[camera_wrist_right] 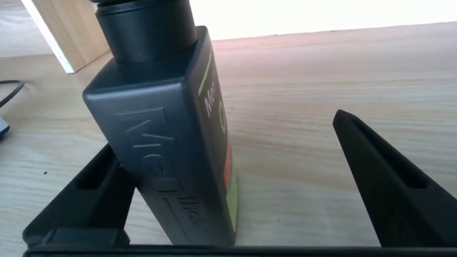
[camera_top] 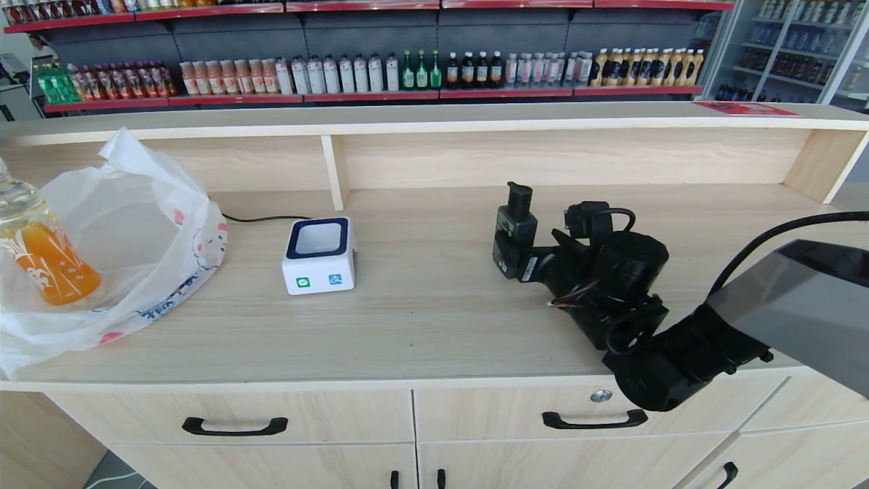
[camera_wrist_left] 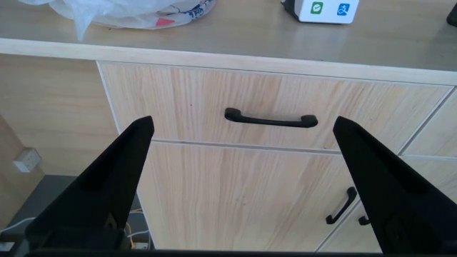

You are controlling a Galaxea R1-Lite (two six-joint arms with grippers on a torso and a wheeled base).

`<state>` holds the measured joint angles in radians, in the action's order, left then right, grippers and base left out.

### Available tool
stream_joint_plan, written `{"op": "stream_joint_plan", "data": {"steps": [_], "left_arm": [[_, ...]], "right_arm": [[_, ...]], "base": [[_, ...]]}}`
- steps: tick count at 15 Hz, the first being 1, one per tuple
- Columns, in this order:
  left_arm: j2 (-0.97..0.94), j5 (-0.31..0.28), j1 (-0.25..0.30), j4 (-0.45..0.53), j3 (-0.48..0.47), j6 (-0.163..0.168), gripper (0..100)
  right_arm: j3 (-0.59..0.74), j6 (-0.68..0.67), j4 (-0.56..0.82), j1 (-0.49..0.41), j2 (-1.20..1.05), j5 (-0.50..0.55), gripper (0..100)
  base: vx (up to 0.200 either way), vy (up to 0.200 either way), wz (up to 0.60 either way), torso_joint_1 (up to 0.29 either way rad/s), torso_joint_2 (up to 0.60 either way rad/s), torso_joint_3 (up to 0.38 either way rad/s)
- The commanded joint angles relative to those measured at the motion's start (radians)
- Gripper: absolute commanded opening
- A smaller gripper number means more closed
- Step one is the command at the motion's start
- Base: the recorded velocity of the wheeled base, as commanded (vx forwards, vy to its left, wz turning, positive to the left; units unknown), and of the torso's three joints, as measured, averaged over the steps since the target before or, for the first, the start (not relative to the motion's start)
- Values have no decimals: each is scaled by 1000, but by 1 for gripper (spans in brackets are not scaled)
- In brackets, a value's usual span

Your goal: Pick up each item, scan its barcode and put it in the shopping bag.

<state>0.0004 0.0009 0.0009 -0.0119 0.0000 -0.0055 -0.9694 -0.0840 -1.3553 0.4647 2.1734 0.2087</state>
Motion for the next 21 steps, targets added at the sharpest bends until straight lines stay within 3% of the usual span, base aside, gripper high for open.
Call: {"op": "stream_joint_plan", "data": {"steps": [1,11,17,18,21], "left_arm": [[0,1,-1,0,0,-1,100],[1,1,1,-2,0,-1,100],[0,1,1,-2,0,-1,100],[1,1,-1,-2,0,-1,100],[0,1,1,-2,0,-1,100]], "right_arm": [[-2,1,-1,0,-4,-5,100],[6,23,-4,-24,3,-158,100],[4,23,-1,-31,5,-183,100],[4,21,-2,-31,5,-181,0],[4,21,-4,-31,5,-186,0]], "base": [[0,0,0,0,0,0],[0,0,0,0,0,0],[0,0,0,0,0,0],[0,0,0,0,0,0],[0,0,0,0,0,0]]}}
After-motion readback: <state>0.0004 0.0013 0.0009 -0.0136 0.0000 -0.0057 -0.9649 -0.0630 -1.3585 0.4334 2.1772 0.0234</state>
